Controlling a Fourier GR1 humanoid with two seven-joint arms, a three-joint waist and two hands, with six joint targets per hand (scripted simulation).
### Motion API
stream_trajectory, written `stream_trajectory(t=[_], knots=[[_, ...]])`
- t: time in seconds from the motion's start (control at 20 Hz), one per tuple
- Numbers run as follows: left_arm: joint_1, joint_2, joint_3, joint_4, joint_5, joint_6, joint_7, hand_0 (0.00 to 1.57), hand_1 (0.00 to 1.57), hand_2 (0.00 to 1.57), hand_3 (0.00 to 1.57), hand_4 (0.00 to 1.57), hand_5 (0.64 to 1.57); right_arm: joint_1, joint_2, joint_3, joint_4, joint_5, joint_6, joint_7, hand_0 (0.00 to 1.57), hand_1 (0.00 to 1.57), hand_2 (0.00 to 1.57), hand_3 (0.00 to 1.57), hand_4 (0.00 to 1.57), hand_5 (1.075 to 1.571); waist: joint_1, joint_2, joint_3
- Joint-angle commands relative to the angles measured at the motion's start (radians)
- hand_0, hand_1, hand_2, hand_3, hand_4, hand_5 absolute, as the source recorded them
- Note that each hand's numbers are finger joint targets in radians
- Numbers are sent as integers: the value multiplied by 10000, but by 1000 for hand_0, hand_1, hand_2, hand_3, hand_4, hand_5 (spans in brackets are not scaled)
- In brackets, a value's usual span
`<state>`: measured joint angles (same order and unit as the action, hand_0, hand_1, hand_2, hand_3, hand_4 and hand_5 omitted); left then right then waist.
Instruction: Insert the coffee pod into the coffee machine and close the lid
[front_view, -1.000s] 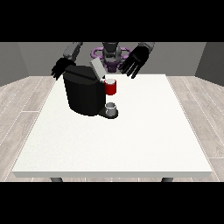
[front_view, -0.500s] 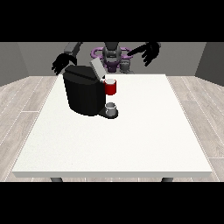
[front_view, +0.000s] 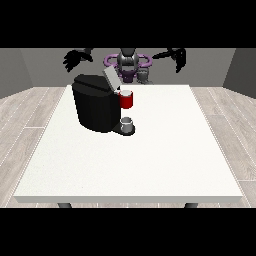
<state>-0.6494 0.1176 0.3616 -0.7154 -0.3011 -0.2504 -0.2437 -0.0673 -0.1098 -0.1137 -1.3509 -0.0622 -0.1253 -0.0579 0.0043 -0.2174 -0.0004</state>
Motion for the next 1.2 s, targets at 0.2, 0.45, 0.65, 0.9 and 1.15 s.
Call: stream_trajectory(t=[0.2, 0.45, 0.65, 0.9, 1.15], knots=[[1430, -572, 96, -505, 754, -260, -82, 0, 0, 0, 0, 0, 1571, -750, -686, 389, -1244, -117, 904, 970, 0, 0, 0, 0, 0, 1571, 450, -472, 1], [1724, -1147, -237, -1327, 1178, -550, 310, 0, 0, 0, 0, 0, 1571, -1159, -750, 395, -1013, -282, 1285, 945, 0, 0, 0, 0, 0, 1571, 1255, -321, 6], [1906, -855, -249, -2209, 1548, -498, 280, 0, 0, 0, 0, 204, 1571, -1701, -838, 625, -1242, -182, 1637, 923, 0, 0, 0, 0, 0, 1571, 1043, 374, 5], [2992, -1165, -1349, -3223, 2298, -230, 877, 0, 0, 0, 0, 0, 1571, -2338, -905, 666, -809, 142, 1594, 1345, 0, 0, 0, 0, 161, 1571, 1413, 255, 6], [2964, -1171, -1307, -4512, 2619, 195, 1730, 0, 0, 0, 0, 0, 1571, -2490, -633, 728, -399, 80, 1930, 759, 0, 0, 0, 0, 0, 1571, 1234, 1037, 7]])
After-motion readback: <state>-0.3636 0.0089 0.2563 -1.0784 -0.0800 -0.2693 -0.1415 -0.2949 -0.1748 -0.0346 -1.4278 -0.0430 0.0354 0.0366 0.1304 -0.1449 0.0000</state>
